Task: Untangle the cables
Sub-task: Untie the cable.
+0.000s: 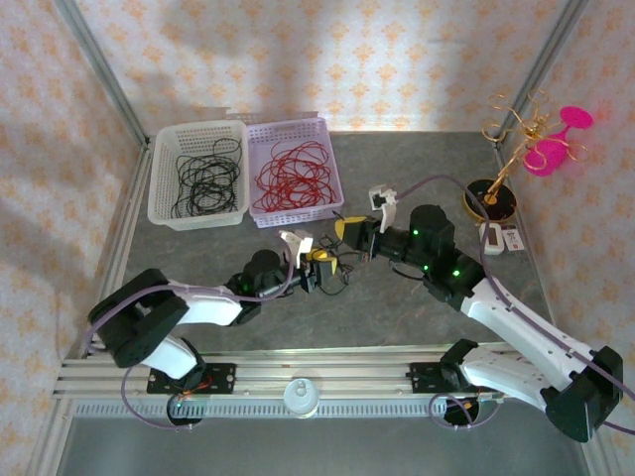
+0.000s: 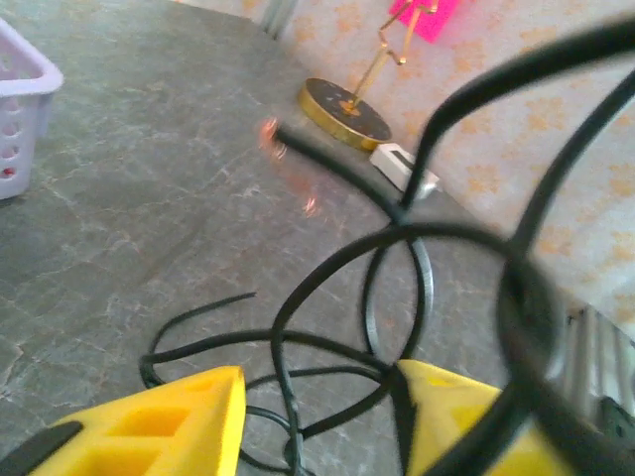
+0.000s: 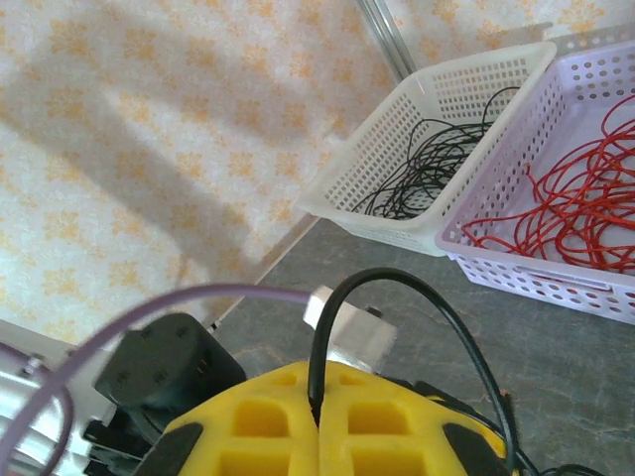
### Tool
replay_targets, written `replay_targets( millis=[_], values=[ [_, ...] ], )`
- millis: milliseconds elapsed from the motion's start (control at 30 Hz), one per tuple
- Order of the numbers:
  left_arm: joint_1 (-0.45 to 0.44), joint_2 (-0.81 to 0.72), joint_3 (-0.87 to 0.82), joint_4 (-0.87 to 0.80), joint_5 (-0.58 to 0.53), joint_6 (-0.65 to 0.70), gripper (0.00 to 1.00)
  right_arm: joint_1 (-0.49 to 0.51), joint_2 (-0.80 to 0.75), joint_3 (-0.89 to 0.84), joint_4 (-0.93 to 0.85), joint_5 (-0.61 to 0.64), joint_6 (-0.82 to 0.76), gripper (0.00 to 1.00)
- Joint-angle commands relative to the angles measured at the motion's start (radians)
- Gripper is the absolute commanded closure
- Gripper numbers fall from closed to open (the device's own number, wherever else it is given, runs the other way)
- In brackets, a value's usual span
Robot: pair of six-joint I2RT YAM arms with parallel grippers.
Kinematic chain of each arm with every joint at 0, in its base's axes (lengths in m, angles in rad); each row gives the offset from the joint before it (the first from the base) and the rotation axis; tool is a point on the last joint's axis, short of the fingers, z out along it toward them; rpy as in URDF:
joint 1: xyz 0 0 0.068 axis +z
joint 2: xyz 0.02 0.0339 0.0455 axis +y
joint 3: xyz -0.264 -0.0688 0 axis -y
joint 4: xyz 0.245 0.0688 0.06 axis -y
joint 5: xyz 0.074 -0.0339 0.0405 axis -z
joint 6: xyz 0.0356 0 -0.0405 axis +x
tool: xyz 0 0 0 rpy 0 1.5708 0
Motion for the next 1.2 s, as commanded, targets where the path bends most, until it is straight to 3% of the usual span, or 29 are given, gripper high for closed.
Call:
replay_targets(
  millis=[0,133,267,500,767,1167],
  values=[
    [-0.032,0.070,0.005,0.127,-0.140,-0.064,0.73,-0.006,-0.034,0.060,0.028,0.021,0.029,1.00],
    [-0.044,0.105,-0.033,0.145,-0.215,-0.128,1.00,-0.006,-0.078,0.103,-0.023,0.117,0.039,1.00],
    [-0.045,0.091,-0.068,0.127,-0.229,-0.138,1.00,-0.006,-0.108,0.175,-0.087,0.253,0.011,1.00],
    [-0.044,-0.011,0.012,-0.260,-0.359,-0.126,1.00,-0.006,-0.115,0.290,-0.139,0.474,-0.091,1.00],
    [-0.047,-0.068,-0.009,-0.277,-0.204,-0.130,1.00,-0.006,-0.109,0.326,-0.141,0.445,-0.112,1.00],
    [-0.045,-0.105,-0.101,-0.385,-0.333,-0.217,1.00,-0.006,-0.112,0.458,-0.206,0.655,-0.218,1.00]
  ],
)
